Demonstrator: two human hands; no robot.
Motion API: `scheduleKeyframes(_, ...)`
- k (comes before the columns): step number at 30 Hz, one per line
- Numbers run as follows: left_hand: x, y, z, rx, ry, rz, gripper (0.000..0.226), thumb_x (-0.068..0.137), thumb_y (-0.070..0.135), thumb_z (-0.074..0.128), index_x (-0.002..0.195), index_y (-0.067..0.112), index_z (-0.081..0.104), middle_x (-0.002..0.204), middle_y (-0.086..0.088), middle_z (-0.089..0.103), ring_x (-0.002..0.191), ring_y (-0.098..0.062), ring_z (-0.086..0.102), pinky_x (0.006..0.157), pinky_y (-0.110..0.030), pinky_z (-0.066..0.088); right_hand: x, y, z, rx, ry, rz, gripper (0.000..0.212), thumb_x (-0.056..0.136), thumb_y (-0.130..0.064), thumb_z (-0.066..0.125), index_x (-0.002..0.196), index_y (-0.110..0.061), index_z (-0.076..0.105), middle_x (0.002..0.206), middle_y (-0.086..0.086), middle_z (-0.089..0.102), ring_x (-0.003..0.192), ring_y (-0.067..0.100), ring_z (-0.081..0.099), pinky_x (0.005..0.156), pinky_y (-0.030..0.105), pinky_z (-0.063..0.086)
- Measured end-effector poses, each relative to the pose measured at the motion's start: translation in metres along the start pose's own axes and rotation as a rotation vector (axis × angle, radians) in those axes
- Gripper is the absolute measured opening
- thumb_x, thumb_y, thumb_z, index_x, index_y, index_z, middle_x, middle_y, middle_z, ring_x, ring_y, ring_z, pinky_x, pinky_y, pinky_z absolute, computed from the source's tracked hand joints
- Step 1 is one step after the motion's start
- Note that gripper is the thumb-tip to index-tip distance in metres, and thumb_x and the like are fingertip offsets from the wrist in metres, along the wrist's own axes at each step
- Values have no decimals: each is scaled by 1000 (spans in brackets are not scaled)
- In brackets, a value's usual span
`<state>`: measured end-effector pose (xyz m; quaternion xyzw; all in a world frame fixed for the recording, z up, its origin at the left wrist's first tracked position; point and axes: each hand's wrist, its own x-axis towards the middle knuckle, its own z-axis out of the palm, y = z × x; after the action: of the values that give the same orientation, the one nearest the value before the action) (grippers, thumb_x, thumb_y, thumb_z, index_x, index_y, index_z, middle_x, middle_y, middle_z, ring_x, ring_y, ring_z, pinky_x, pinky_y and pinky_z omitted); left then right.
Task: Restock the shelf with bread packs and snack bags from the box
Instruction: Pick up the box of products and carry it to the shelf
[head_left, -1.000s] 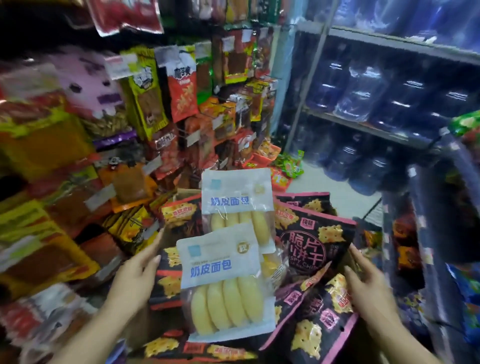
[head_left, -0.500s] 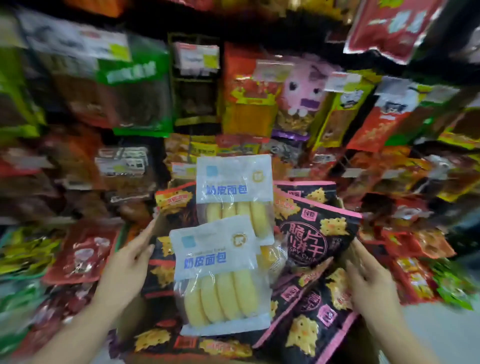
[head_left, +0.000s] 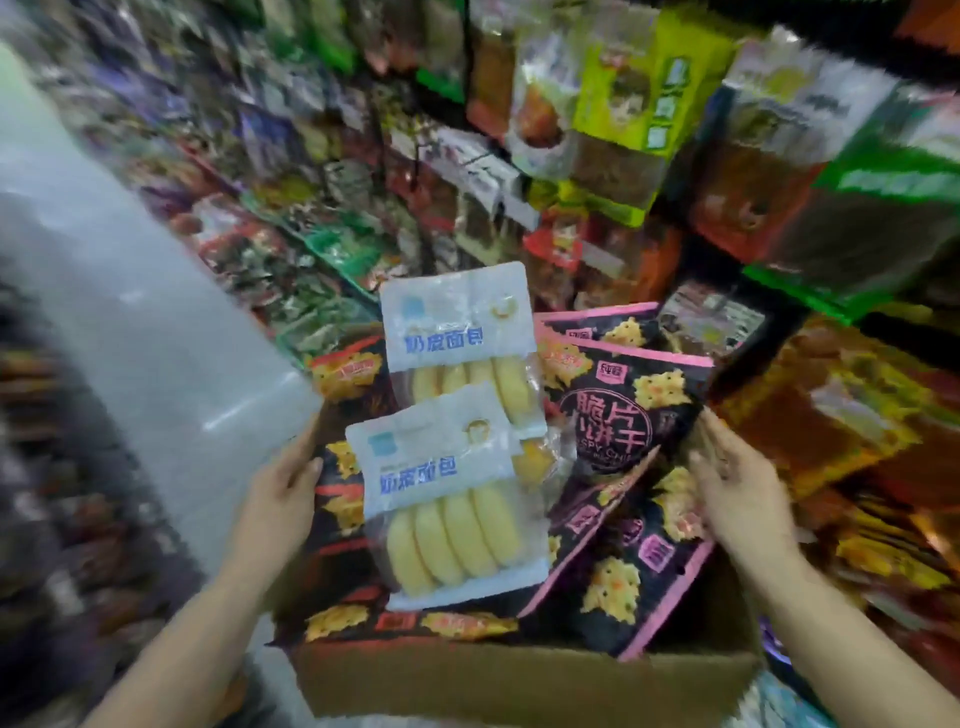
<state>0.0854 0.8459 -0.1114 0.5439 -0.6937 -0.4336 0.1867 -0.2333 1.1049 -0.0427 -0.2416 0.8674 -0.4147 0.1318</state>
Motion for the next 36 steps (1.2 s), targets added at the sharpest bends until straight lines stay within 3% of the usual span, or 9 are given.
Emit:
scheduleKeyframes(5,23,-30,-92,-49,207,-53,36,98,24,46,132,30,55,114,3,67,95,-12,61,80,-23,46,45,-76,120,17,-174,-76,50,94,-4,50,141,-19,43,128,-10,49,121,12,51,92,21,36)
scheduleKeyframes(10,57,-57,-164,17,372,-103,47,96,16,46,135,43,47,122,3,64,110,-16,58,86,-34,48,71,-148,219,35,-242,-63,48,95,-12,51,140,-26,44,121,-6,55,90,16,60,78,26,44)
scheduleKeyframes(13,72,-65,-198,-6,397,-114,50,98,15,45,139,44,41,108,18,61,88,7,52,76,-24,44,79,-187,258,11,-270,-74,49,95,-13,51,141,-26,43,108,5,63,67,17,59,63,26,46)
scheduleKeyframes(17,100,-70,-228,-52,406,-151,50,99,13,43,142,39,38,118,22,50,103,2,46,81,-22,37,97,-230,300,-39,-314,-125,49,95,-14,52,141,-29,43,123,7,63,85,28,66,78,38,51)
scheduleKeyframes(20,125,-78,-249,-53,432,-177,51,99,16,43,141,45,36,125,21,47,110,-3,50,79,-25,43,117,-252,337,-36,-336,-136,51,94,-16,53,140,-34,42,129,3,61,55,17,54,59,30,45)
scheduleKeyframes(24,166,-89,-274,-17,480,-246,50,99,21,44,139,50,35,125,15,52,81,-5,57,67,-31,49,144,-292,384,-64,-400,-185,49,94,-11,52,141,-24,44,130,4,60,75,26,62,62,33,46)
scheduleKeyframes(26,194,-98,-286,-24,491,-247,50,99,19,44,140,48,36,133,10,53,94,-10,59,74,-30,47,161,-312,411,-70,-431,-216,49,95,-9,51,141,-21,44,132,6,59,85,23,61,68,31,45)
scheduleKeyframes(30,254,-106,-313,-12,527,-271,52,99,14,44,141,42,37,136,5,52,77,3,52,61,-15,41,209,-350,474,-37,-521,-243,49,95,-8,50,142,-19,44,112,11,64,66,2,47,53,16,36)
scheduleKeyframes(36,342,-99,-358,-31,559,-333,49,98,12,44,142,34,40,132,-10,59,119,-42,49,95,-48,44,269,-428,547,-44,-584,-270,48,96,-8,49,142,-22,44,122,3,63,76,18,65,55,30,42)
